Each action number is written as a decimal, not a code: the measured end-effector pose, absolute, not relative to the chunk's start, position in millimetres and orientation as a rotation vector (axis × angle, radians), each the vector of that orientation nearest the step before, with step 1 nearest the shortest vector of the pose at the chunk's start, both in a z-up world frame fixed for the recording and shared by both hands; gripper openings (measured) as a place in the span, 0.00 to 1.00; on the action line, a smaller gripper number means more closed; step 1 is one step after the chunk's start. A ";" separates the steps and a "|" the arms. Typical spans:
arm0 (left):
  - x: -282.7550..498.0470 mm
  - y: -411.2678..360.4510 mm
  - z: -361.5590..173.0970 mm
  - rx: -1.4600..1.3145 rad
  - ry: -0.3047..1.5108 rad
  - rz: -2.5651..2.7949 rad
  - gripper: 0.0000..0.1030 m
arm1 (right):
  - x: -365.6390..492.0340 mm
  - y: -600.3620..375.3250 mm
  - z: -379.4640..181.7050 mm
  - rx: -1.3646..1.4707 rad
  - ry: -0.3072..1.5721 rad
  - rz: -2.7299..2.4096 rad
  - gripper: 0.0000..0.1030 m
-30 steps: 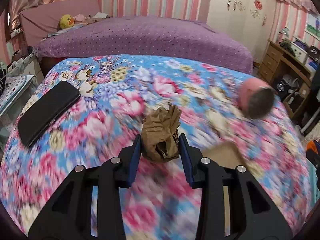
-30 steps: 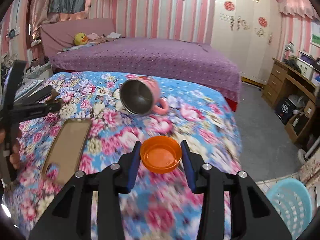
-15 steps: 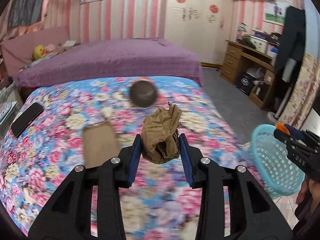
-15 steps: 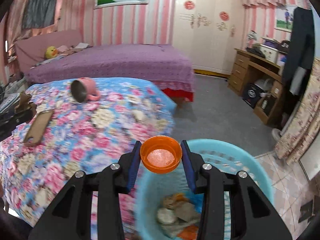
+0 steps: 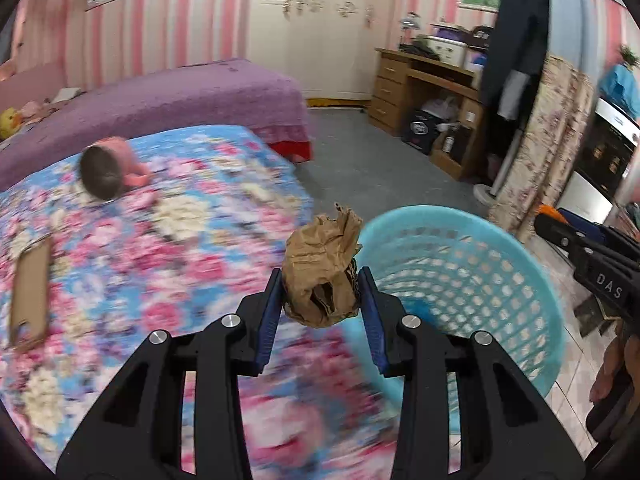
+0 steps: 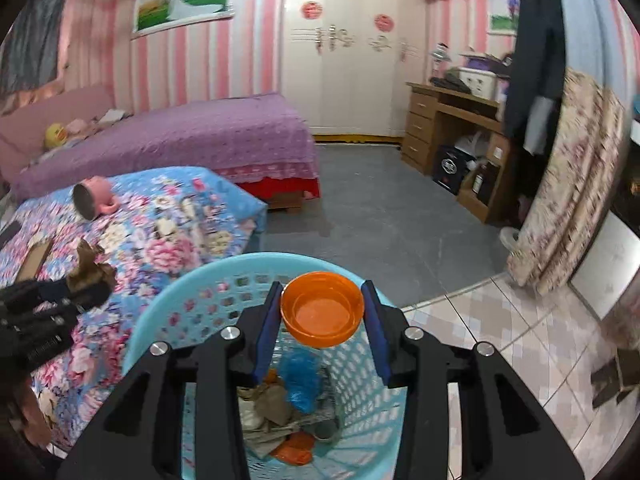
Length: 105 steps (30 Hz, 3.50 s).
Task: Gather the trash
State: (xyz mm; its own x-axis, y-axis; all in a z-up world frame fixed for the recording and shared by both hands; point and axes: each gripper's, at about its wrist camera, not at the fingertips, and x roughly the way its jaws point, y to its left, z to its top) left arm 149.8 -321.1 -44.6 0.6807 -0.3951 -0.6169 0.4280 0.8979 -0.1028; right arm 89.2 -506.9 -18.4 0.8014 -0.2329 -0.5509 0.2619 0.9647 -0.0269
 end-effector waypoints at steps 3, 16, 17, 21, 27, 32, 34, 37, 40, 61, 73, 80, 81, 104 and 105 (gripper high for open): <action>147.6 -347.4 -46.8 0.069 0.676 -0.505 0.37 | 85.8 -521.0 -18.3 0.076 0.576 -0.286 0.39; 145.5 -333.1 -31.6 0.105 0.606 -0.416 0.91 | 82.8 -528.6 -21.7 0.114 0.552 -0.308 0.39; 144.9 -326.9 -28.1 0.114 0.588 -0.392 0.93 | 85.3 -524.4 -21.7 0.116 0.548 -0.299 0.39; 146.1 -303.3 -17.0 0.120 0.587 -0.340 0.94 | 95.6 -508.3 -24.7 0.105 0.555 -0.277 0.39; 135.6 -260.1 -2.4 0.077 0.556 -0.289 0.95 | 113.4 -485.4 -32.3 0.077 0.596 -0.245 0.42; 123.6 -219.1 7.0 0.038 0.538 -0.240 0.95 | 119.6 -467.5 -30.3 0.078 0.609 -0.237 0.82; 116.2 -203.6 11.0 0.023 0.528 -0.225 0.95 | 120.1 -460.4 -28.0 0.075 0.614 -0.232 0.86; 103.6 -180.1 16.6 0.017 0.517 -0.204 0.95 | 114.1 -443.1 -16.4 0.047 0.588 -0.218 0.93; 88.9 -158.5 22.0 0.018 0.507 -0.187 0.95 | 101.3 -424.0 2.9 0.048 0.529 -0.197 0.96; 14.2 -53.8 -6.1 -0.014 0.492 -0.076 0.95 | 12.4 -250.3 13.3 -0.033 0.393 -0.051 0.96; 19.2 -42.0 -14.9 -0.018 0.479 -0.051 0.95 | 11.8 -233.5 3.7 -0.055 0.355 -0.051 0.96; 19.2 -39.5 -14.2 -0.025 0.467 -0.036 0.95 | 15.0 -234.6 3.4 -0.060 0.345 -0.051 0.96; 18.9 -39.5 -14.0 -0.022 0.464 -0.034 0.95 | 15.7 -233.9 2.8 -0.062 0.344 -0.050 0.96; 13.0 -35.5 -10.6 -0.016 0.423 -0.005 0.95 | 20.9 -230.5 -1.2 -0.060 0.342 -0.029 0.96; 12.9 -34.8 -10.3 -0.019 0.420 -0.005 0.95 | 20.9 -230.4 -1.1 -0.061 0.342 -0.029 0.96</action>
